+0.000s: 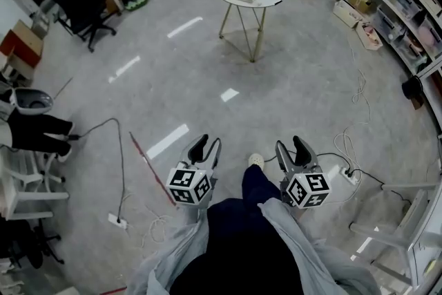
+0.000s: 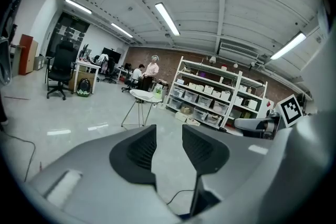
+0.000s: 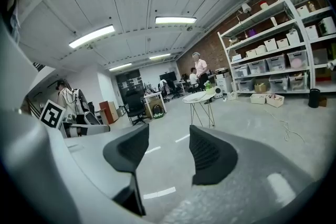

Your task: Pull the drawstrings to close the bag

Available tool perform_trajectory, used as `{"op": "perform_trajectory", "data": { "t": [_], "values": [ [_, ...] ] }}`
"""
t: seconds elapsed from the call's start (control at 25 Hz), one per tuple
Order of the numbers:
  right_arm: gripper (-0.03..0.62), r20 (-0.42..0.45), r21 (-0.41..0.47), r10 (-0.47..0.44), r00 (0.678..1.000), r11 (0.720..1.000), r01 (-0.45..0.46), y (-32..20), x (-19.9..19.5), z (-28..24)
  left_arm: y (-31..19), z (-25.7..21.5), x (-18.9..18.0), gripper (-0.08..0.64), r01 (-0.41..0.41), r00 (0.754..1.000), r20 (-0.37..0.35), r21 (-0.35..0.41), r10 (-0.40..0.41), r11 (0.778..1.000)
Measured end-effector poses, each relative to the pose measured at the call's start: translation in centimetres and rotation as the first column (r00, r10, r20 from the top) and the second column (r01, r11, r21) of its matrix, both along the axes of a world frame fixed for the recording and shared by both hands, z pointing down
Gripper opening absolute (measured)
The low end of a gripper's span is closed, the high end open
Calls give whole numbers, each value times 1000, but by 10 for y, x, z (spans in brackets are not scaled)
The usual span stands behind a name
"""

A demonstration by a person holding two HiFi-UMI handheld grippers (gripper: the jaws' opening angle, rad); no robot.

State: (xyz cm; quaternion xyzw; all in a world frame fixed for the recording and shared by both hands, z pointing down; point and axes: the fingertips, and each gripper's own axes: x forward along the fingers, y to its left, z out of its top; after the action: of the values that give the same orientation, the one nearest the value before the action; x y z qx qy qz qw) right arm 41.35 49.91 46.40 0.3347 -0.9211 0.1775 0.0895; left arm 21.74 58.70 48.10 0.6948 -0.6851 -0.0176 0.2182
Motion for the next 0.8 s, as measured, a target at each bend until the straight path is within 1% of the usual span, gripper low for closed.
{"op": "perform_trajectory", "data": {
  "t": [0.16,0.28,0.36,0.6,0.8],
  "values": [
    [232,-18,8,-35,999,999,36,-47,-19,-6,-45,-12,-16,161,20,999,32,16,-21,1000],
    [232,-40,-3,-47,998,999,47,-84,-25,-6,-79,-21,-23,163,35,998,50,26,-36,999],
    [218,-39,-9,-54,998,999,53,-103,-26,-5,-97,-22,-24,163,40,998,52,27,-41,999],
    [215,-34,-6,-97,995,995,96,-155,-37,-6,-148,-19,-28,163,57,997,50,20,-58,998],
    [209,-38,16,-127,991,992,128,-187,-39,-10,-177,-22,-27,161,76,995,56,45,-79,996]
  ]
}}
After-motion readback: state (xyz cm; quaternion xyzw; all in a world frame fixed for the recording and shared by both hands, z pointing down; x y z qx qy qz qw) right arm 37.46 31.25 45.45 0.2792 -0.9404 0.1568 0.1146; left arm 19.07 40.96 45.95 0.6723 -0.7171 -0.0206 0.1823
